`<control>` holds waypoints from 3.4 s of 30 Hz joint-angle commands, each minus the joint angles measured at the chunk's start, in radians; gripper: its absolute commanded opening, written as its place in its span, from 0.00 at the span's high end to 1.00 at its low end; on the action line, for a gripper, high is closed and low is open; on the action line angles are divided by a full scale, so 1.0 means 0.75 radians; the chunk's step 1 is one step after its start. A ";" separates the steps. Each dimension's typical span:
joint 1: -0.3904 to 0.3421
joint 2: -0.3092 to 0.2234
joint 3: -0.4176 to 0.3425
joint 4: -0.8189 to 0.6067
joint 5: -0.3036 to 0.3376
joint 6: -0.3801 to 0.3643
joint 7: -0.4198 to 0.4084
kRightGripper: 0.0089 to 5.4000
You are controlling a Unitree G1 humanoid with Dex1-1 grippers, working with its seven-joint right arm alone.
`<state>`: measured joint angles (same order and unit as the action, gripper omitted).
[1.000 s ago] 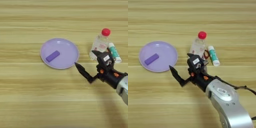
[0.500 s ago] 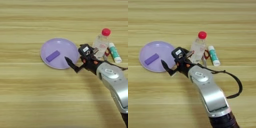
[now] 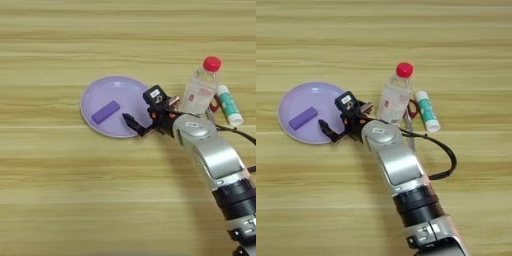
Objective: Move the objects on the table
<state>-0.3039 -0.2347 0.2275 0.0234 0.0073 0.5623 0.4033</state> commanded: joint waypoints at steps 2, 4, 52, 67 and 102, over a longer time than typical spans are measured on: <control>-0.123 -0.001 0.012 0.061 -0.030 -0.097 0.024 0.00; -0.121 -0.003 0.026 0.077 -0.045 -0.109 0.037 0.00; 0.002 -0.226 0.050 -0.127 -0.173 -0.038 0.214 0.00; -0.247 -0.177 0.083 0.022 -0.173 -0.062 0.329 0.00; -0.487 -0.159 0.093 0.572 -0.131 -0.314 0.662 0.00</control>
<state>-0.5789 -0.3442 0.3245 0.4433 -0.0915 0.3737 0.9253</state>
